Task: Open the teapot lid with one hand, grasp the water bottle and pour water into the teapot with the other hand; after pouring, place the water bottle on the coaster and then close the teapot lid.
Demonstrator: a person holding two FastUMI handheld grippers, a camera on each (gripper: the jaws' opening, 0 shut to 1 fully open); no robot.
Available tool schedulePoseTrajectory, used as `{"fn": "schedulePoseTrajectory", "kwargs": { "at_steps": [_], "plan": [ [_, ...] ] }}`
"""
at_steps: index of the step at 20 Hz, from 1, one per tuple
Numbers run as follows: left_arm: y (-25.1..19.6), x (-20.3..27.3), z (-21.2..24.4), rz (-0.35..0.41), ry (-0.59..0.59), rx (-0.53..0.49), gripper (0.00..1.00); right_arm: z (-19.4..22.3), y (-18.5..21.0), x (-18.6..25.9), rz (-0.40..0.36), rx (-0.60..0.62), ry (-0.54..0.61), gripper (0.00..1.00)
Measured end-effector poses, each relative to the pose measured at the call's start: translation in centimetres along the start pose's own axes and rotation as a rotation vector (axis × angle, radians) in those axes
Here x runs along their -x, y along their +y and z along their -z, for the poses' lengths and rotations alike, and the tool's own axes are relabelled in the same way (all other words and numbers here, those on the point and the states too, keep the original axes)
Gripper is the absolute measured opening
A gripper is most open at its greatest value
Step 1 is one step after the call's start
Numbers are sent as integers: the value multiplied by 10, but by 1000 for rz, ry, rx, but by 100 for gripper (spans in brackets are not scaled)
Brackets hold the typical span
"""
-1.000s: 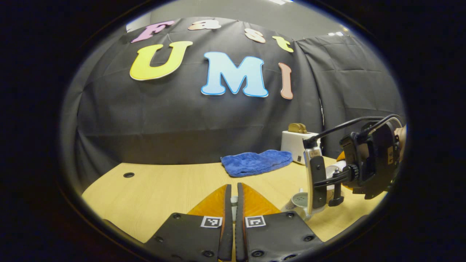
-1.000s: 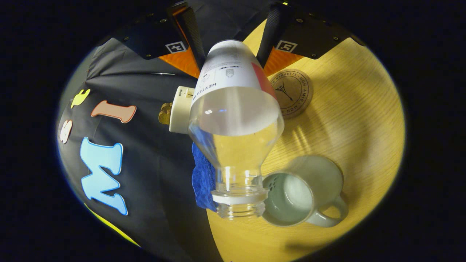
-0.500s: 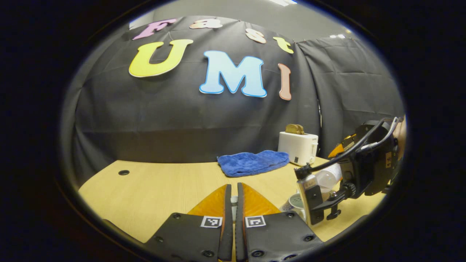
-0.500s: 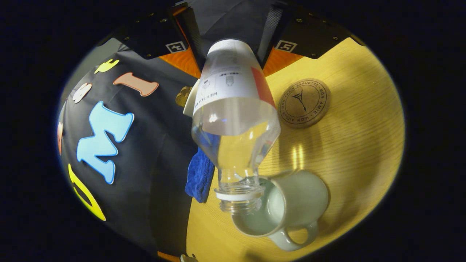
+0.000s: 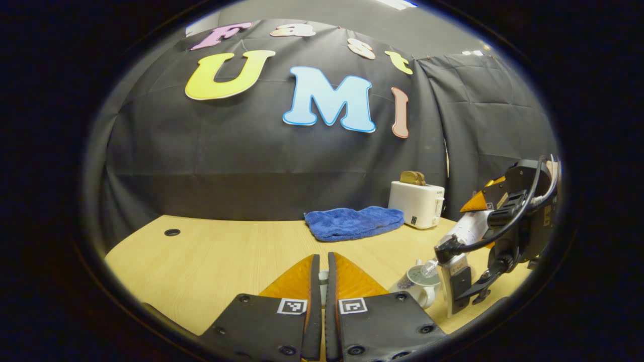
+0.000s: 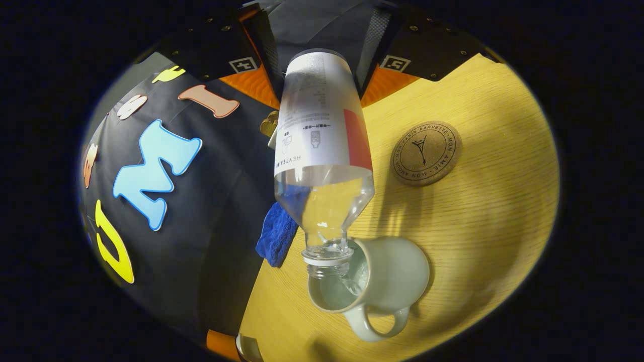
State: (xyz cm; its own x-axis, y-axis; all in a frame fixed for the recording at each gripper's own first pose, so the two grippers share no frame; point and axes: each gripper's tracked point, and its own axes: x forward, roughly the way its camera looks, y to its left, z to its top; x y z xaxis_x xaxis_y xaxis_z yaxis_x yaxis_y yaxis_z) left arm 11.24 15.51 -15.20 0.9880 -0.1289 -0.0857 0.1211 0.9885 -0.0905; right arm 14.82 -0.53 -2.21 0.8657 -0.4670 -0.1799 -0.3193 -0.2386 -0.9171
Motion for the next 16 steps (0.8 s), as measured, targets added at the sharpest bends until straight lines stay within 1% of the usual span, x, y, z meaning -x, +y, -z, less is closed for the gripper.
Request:
{"fn": "schedulePoseTrajectory", "kwargs": {
  "at_steps": [4, 7, 12, 16],
  "plan": [
    [1, 1, 0, -1, -1, 0, 9, 0, -5, 5, 28, 55, -19, 73],
    [0, 0, -2, -3, -1, 1, 9, -1, -5, 11, 44, 68, -31, 73],
    [-1, 1, -2, -5, -2, 2, 9, -7, -15, 10, 87, 109, -51, 73],
    [0, 2, 0, -9, 2, 2, 9, -9, -15, 9, 89, 125, -54, 73]
  ]
}}
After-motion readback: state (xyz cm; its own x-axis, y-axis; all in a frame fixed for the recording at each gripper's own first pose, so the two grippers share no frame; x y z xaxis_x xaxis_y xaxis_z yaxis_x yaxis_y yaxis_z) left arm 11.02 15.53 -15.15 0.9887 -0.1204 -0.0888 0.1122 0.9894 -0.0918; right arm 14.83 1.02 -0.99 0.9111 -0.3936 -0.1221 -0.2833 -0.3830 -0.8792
